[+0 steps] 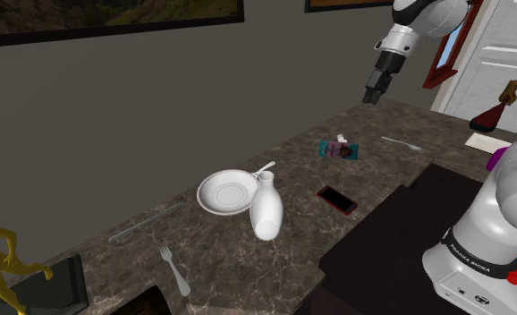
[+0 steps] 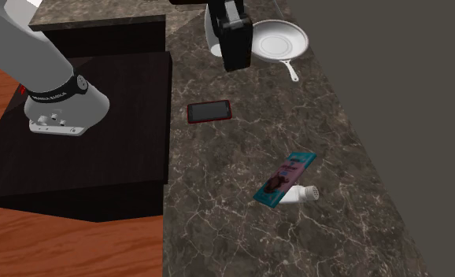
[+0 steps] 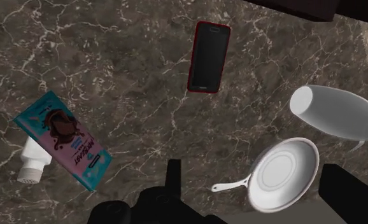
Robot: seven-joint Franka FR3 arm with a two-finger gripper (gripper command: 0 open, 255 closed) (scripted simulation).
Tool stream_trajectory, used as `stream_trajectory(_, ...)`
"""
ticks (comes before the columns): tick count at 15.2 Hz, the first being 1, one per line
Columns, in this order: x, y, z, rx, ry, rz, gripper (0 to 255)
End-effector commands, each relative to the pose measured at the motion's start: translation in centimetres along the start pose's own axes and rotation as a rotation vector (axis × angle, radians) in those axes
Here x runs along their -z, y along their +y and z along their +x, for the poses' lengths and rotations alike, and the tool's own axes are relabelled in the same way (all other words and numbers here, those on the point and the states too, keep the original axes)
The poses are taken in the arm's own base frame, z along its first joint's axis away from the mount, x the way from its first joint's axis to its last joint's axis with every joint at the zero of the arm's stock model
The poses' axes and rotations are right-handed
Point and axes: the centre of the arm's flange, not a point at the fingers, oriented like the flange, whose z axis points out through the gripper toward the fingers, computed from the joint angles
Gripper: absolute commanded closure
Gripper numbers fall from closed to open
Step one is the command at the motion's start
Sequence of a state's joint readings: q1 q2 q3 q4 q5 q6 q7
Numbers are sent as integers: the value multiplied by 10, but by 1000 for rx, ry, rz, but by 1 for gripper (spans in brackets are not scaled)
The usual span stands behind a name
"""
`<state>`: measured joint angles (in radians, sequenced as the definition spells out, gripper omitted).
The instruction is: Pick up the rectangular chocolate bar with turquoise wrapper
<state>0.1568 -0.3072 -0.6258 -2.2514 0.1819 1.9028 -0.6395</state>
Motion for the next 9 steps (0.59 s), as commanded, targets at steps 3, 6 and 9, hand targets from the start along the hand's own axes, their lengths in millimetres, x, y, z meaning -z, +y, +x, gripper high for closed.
stream_trajectory(3,-27,53,20,71,-25,51,0)
stream_trajectory(6,-50,88,37,120,-45,90,0)
stream_trajectory(9,-75,121,56,170,-64,130,0)
